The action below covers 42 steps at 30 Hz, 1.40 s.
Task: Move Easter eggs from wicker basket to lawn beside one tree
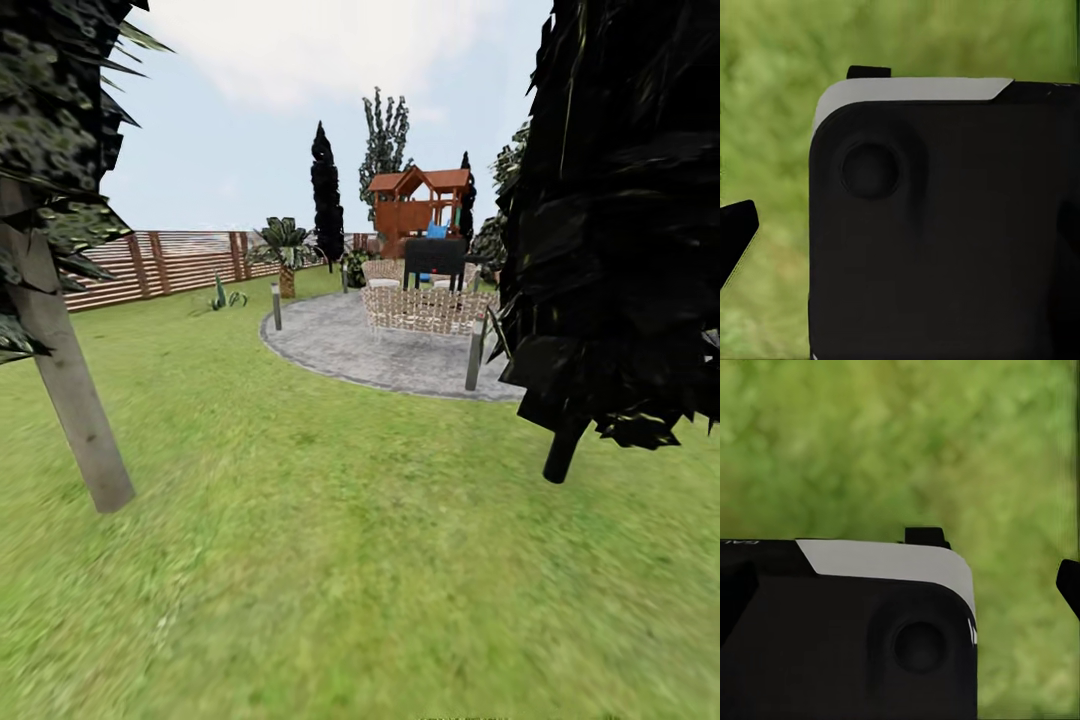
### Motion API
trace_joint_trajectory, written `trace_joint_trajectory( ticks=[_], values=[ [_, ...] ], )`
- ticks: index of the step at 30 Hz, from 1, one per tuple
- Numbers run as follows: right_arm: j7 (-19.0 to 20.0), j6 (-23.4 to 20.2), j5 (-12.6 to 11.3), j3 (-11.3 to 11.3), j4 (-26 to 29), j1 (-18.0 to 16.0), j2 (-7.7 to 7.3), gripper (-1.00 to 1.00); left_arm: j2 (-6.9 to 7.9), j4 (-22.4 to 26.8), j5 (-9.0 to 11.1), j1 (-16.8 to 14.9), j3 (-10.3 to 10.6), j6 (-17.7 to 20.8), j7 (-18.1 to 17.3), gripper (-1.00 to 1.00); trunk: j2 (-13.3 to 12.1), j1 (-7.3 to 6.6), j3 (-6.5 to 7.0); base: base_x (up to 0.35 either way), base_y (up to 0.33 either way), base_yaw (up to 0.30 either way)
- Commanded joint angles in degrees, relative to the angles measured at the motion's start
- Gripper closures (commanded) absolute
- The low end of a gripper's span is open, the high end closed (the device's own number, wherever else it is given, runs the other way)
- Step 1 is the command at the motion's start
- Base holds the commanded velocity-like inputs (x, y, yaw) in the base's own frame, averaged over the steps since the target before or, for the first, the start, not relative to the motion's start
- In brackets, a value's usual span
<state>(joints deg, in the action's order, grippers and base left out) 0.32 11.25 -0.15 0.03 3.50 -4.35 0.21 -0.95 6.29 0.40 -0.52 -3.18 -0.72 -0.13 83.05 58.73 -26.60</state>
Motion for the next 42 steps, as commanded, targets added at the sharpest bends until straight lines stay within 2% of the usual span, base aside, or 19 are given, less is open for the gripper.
trace_joint_trajectory(
  ticks=[1,9,18,42],
  values=[
    [0.0,0.2,0.0,0.0,-0.1,0.0,-0.04,-1.00,-0.02,0.0,0.0,0.0,-0.3,-0.1,0.0,-1.00,0.0,0.00,-0.03,0.000,0.000,-0.293],
    [0.0,0.2,0.0,-0.2,-0.1,-0.1,-0.11,-1.00,-0.02,0.0,0.0,0.0,-0.3,-0.1,0.0,-1.00,0.0,0.00,0.19,0.000,0.000,-0.293],
    [0.0,0.3,0.0,0.0,-0.1,-0.1,0.02,-1.00,-0.02,0.0,0.0,0.0,-1.9,-0.1,0.0,-1.00,0.0,0.00,0.47,0.000,0.000,-0.293],
    [0.0,0.3,0.1,-0.1,-0.1,-0.1,-0.18,-1.00,-0.02,0.0,0.0,0.0,-2.0,-0.1,0.0,-1.00,0.0,0.00,1.36,0.000,0.000,-0.293]
  ],
)
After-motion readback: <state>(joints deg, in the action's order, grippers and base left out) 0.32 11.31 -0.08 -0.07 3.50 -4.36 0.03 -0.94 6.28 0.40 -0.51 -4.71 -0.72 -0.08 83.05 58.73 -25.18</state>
